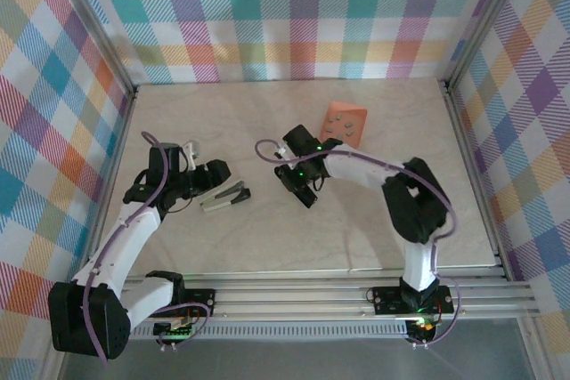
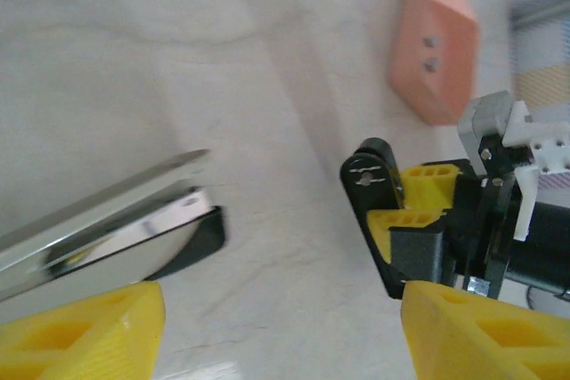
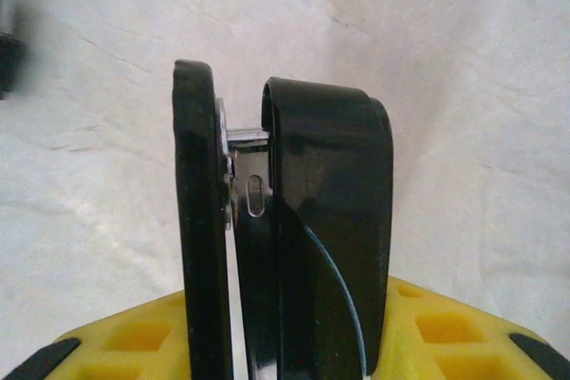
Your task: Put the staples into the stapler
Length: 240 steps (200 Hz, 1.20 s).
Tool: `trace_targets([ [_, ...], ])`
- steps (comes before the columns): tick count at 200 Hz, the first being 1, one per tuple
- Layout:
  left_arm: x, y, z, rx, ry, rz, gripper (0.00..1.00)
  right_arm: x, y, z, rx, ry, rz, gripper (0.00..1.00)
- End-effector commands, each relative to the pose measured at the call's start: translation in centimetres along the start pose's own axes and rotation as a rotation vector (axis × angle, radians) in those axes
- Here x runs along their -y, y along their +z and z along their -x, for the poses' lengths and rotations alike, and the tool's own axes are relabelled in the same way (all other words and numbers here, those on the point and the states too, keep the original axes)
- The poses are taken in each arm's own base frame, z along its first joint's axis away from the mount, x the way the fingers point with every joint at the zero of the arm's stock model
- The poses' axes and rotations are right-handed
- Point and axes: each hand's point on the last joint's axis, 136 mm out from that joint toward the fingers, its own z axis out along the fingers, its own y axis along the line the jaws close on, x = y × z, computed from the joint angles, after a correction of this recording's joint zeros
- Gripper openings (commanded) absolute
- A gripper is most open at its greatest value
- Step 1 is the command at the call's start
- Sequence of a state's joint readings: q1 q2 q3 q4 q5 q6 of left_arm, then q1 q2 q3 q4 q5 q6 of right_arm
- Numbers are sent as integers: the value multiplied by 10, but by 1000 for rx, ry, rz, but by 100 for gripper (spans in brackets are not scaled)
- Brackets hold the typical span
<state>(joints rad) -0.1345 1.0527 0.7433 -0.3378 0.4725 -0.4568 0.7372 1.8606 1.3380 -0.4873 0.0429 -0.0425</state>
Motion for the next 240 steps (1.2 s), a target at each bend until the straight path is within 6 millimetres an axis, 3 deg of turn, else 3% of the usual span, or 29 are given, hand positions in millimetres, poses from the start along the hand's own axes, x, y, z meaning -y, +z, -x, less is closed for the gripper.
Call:
trace_targets([
  [1,60,1,11,-3,79,-261,71,-16,-47,41,247,-75,14,36],
  [36,101,9,9,-6,154,-413,66,-37,-90,40,463,-274,-12,37],
  [74,139,16,-7,-61,252,-496,73,-39,-117,39,570,-370,-108,38],
  [123,145,35,-20,-89,258,-459,73,-42,-139,42,656,-380,-133,38],
  [175,151,48,-28,-106,232,-461,73,-41,-150,44,687,-391,-154,38],
  [203,164,53,-34,-129,248,-494,72,-43,-153,47,696,-399,-148,38],
  [240,175,58,-41,-151,252,-514,62,-44,-155,50,708,-399,-142,38],
])
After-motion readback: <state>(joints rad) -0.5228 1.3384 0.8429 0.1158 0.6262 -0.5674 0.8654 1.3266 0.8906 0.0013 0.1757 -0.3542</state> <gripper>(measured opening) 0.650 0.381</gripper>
